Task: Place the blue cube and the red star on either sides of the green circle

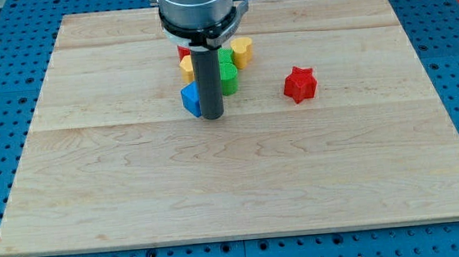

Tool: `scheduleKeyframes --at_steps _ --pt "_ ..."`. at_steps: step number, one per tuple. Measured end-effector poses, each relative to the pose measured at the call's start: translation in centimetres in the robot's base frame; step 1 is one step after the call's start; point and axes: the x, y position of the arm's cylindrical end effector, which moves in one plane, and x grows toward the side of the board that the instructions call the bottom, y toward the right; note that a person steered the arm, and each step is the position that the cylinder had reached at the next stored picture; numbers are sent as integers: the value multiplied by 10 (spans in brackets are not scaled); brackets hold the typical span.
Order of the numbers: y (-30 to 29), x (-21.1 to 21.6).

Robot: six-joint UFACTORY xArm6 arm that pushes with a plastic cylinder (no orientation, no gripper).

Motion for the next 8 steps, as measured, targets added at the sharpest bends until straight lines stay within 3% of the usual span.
scheduleKeyframes --at_steps 2,4,5,6,7,8 --pt "-32 16" --pt "-29 -27" --pt "-12 5" --pt "68 28" --pt "157 -5" --pt "125 -43"
